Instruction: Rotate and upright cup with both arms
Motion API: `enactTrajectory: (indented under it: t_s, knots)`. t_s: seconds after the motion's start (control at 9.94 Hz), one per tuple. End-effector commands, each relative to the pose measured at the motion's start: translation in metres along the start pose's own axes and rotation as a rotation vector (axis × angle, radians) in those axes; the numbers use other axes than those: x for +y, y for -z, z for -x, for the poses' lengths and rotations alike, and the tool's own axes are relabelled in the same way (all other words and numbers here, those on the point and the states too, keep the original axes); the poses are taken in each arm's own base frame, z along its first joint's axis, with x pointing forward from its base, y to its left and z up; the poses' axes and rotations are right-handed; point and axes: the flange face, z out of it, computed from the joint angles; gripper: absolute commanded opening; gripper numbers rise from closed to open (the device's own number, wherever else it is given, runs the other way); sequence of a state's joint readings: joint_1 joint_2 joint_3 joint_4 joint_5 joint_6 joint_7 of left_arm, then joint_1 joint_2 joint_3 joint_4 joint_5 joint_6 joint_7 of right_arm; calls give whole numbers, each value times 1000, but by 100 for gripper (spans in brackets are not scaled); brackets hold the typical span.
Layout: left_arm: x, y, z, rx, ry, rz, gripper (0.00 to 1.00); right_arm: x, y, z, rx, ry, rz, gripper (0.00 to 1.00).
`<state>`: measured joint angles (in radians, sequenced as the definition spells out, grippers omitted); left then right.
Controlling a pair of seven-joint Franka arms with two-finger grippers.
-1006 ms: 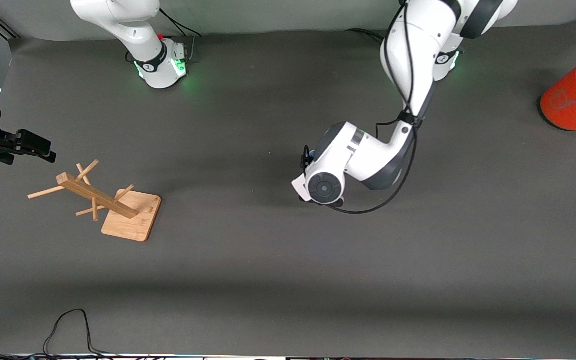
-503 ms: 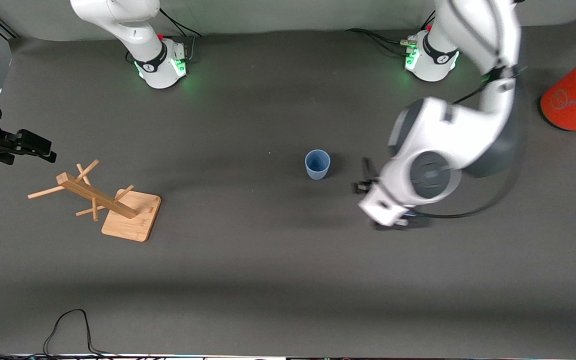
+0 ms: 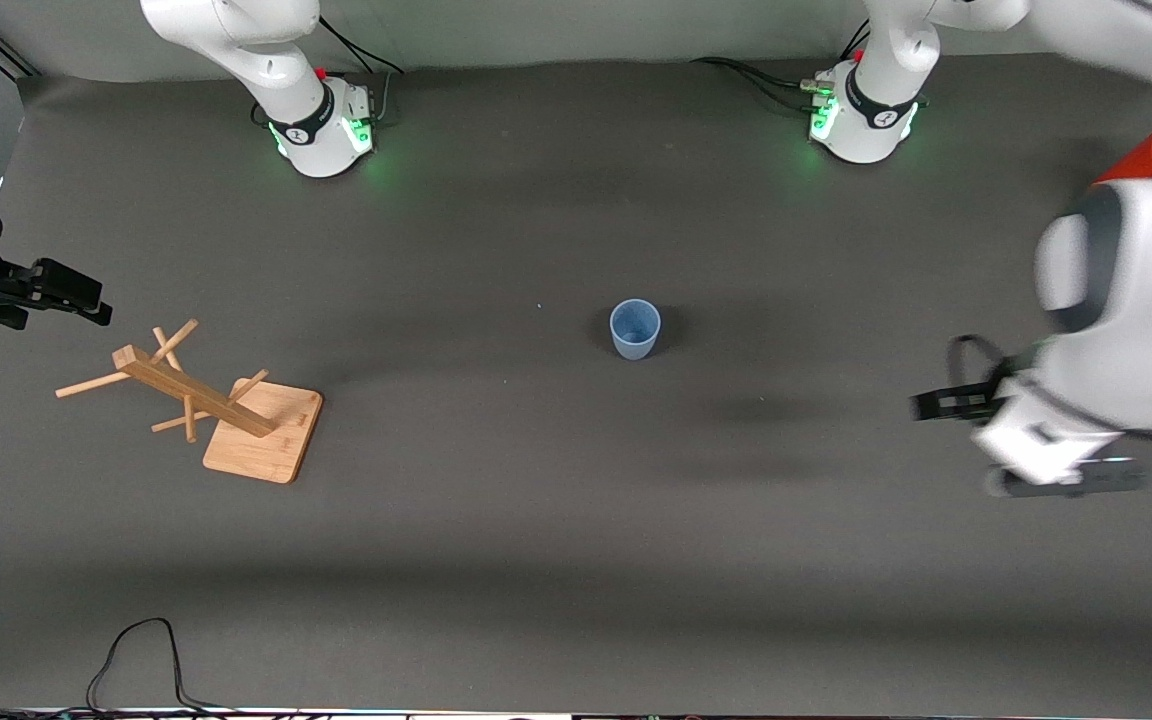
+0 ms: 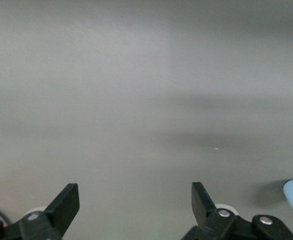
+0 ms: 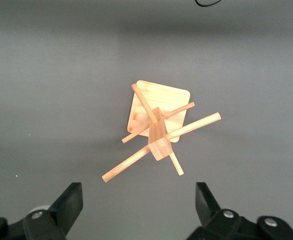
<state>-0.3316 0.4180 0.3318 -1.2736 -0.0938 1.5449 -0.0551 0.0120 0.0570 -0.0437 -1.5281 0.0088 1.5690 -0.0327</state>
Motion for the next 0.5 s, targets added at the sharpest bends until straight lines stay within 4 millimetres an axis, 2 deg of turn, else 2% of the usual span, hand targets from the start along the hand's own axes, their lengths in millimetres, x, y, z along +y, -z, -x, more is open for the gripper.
enactTrajectory:
  t_s: [0.0, 0.2, 0.4]
  knots:
    - [-38, 38, 49, 77, -42, 61, 100, 0, 5, 2, 8, 19, 15, 100]
    - [-52, 48, 80, 123, -41, 94, 100, 0, 6, 2, 11, 19, 15, 100]
    - [-50, 65, 113, 87, -105, 98, 100, 0, 6, 1, 14, 17, 10, 100]
